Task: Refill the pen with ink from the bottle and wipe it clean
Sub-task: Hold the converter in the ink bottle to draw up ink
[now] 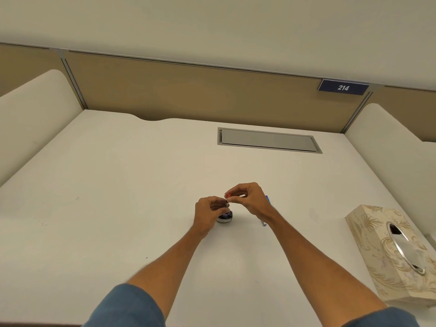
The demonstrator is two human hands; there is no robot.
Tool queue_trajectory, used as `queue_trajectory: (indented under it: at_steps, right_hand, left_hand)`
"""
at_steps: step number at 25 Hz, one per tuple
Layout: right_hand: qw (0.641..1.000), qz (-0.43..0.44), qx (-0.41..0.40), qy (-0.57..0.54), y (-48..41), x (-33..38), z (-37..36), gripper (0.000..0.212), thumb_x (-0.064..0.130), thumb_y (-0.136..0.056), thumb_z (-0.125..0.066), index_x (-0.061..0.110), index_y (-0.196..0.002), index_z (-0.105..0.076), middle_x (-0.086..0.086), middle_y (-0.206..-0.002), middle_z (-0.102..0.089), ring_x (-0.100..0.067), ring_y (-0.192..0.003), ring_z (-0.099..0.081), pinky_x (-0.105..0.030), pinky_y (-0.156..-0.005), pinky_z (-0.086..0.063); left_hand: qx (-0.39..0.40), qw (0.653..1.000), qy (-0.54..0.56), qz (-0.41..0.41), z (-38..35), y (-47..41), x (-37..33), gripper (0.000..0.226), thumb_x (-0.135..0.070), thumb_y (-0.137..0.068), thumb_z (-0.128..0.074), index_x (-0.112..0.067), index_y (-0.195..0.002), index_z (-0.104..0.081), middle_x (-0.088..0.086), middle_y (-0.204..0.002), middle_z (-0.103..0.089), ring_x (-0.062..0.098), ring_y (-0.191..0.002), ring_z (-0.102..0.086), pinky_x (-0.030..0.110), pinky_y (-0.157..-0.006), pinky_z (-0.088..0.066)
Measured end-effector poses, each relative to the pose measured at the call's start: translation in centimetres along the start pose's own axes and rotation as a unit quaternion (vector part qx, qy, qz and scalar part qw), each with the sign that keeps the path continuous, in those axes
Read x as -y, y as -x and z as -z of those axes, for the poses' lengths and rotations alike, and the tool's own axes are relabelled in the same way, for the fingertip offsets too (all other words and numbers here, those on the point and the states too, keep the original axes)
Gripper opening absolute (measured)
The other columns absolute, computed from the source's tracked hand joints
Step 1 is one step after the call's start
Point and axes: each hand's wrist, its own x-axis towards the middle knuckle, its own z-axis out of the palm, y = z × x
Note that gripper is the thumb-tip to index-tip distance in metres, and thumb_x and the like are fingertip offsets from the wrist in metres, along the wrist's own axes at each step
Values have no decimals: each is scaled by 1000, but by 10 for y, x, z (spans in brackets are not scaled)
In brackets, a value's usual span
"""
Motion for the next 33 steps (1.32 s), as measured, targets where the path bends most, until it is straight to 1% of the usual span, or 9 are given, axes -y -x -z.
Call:
queue_trajectory:
  at_steps: [4, 7, 10, 16, 19, 21, 24, 29, 33]
  right_hand:
    - [1000, 7, -12, 14, -1, 1, -1, 15, 8, -74, -79, 21, -75, -71, -8, -82, -74, -22, -79, -71, -28, -76, -56]
    - [1000, 2, -5, 4, -1, -1, 0, 13, 10, -73, -80, 18, -80, -73, -7, -85, -75, -23, -83, -71, -32, -81, -58]
    - [1000, -4, 3, -1, 0, -1, 2, 12, 8, -77, -77, 12, -88, -76, -6, -90, -76, -18, -87, -71, -29, -84, -56]
    - [1000, 5, -11, 11, -1, 2, 1, 12, 10, -73, -80, 18, -76, -72, -8, -82, -75, -23, -81, -71, -26, -76, -54]
    - [1000, 5, -7, 5, -1, 1, 1, 11, 11, -74, -81, 14, -82, -74, -6, -85, -75, -21, -82, -70, -24, -75, -54]
    - [1000, 4, 3, 7, -2, 0, 2, 13, 10, -76, -79, 12, -88, -75, -5, -89, -76, -18, -84, -70, -25, -78, -55]
    - [1000, 3, 11, 13, -2, 1, 2, 9, 8, -78, -76, 13, -86, -75, -6, -87, -76, -18, -84, -71, -30, -83, -56]
    - [1000, 9, -8, 19, -2, 2, 1, 13, 11, -73, -81, 19, -76, -71, -7, -81, -74, -20, -79, -70, -27, -75, -55]
    - [1000, 5, -4, 15, -2, 0, 1, 13, 11, -75, -79, 14, -87, -75, -5, -89, -76, -13, -81, -69, -25, -77, -55]
  left_hand:
    - [3, 1000, -7, -3, 0, 0, 0, 21, 6, -72, -75, -1, -92, -74, 13, -84, -76, 22, -78, -74, 28, -77, -60]
    - [4, 1000, -7, -4, 0, 1, -1, 20, 6, -72, -75, -1, -91, -74, 13, -84, -76, 23, -78, -74, 28, -76, -60]
    - [1, 1000, -4, -1, 0, 1, -1, 21, 6, -72, -75, -2, -91, -74, 13, -84, -76, 22, -78, -73, 28, -76, -60]
    - [4, 1000, -5, 1, 0, 0, -1, 21, 6, -72, -75, -2, -92, -74, 13, -84, -76, 23, -79, -74, 29, -77, -60]
    - [3, 1000, -7, -1, 0, 0, -1, 21, 5, -72, -75, -1, -92, -74, 13, -84, -76, 23, -78, -74, 28, -76, -60]
    - [3, 1000, -5, 0, 0, 0, -1, 20, 6, -72, -75, 0, -91, -74, 14, -84, -75, 22, -77, -73, 29, -76, -60]
    - [2, 1000, 1, 0, 0, 0, 0, 22, 7, -72, -75, 0, -92, -74, 14, -84, -75, 21, -77, -73, 30, -76, -60]
    - [3, 1000, -5, -1, 0, 0, -1, 21, 6, -72, -75, -1, -92, -74, 13, -84, -76, 19, -76, -73, 27, -75, -59]
    - [1, 1000, -4, 0, 0, 0, -2, 20, 6, -72, -75, -1, -91, -74, 13, -84, -75, 20, -76, -73, 27, -75, -59]
